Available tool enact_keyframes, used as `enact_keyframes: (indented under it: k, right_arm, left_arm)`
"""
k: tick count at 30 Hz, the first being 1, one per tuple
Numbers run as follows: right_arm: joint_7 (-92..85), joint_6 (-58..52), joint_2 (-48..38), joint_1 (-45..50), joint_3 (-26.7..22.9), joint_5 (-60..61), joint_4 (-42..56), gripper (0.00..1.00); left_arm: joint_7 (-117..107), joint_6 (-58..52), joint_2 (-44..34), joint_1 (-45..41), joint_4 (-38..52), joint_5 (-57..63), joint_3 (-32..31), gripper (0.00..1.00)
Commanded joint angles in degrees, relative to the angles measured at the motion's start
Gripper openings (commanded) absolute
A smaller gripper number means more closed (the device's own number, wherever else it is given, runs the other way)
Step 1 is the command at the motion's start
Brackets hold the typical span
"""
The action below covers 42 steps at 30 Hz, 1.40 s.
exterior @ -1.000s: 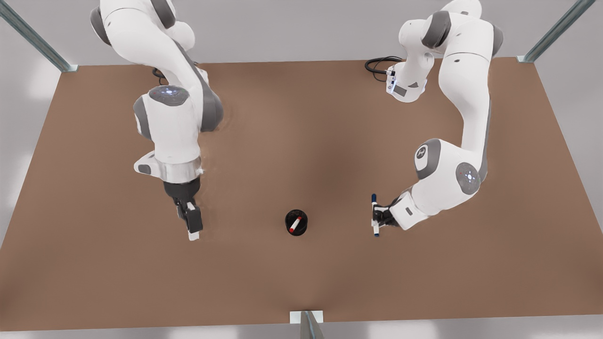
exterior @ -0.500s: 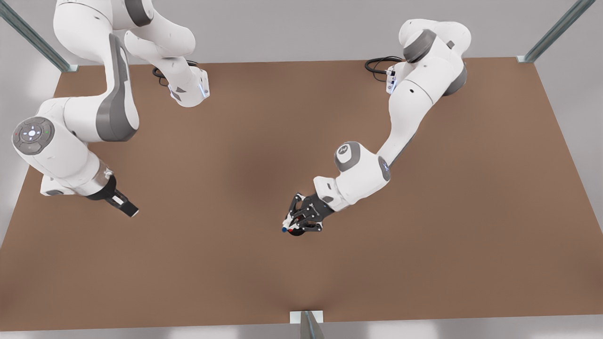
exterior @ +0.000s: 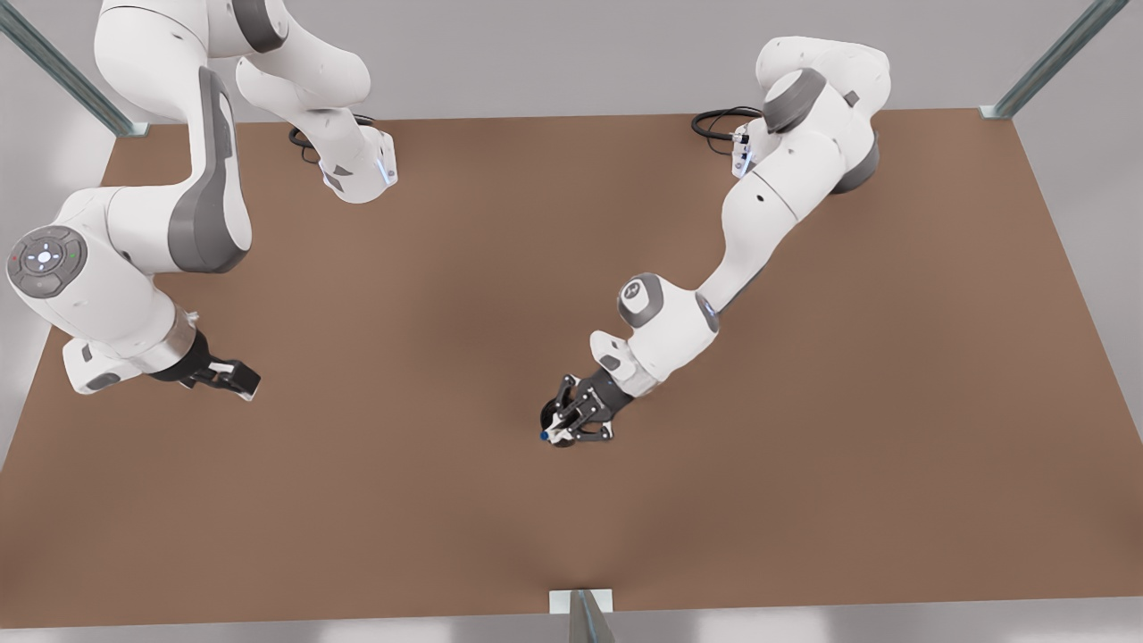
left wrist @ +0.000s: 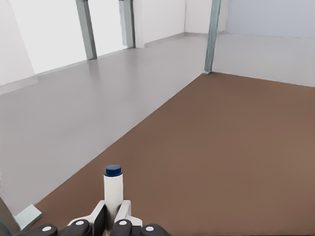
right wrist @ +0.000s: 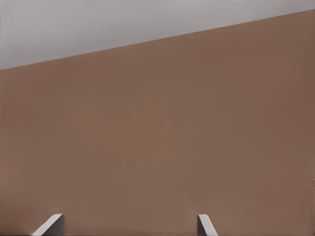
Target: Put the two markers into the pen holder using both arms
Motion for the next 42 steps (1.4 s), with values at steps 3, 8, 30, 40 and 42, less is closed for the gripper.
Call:
enact_keyframes:
  k: [3,8,30,40,42]
  right_arm:
    - [-18.07,-0.07,-0.06,-0.03,0.03,0.03,0.01,1.0]
    - [-17.99,-0.07,-0.06,-0.21,0.03,0.03,-0.07,1.0]
    - [-18.43,-0.24,-0.06,-1.09,0.03,0.03,-0.07,1.0]
    - [-18.51,-0.33,-0.06,-1.26,-0.06,0.03,-0.08,1.0]
    - [-18.51,-0.33,-0.06,-1.44,-0.06,0.03,-0.16,1.0]
  left_arm:
    - [19.36,4.89,0.69,-0.89,-1.03,0.0,-0.42,0.21]
    - [19.45,7.09,2.63,-1.33,-1.47,0.17,-0.33,0.21]
    - [16.46,10.78,2.54,-3.53,-3.14,0.53,-0.51,1.0]
    - [-8.49,-15.65,-9.76,3.59,-2.43,0.53,0.72,1.0]
    - [-28.16,-46.41,-18.9,7.9,-1.21,8.33,9.68,1.0]
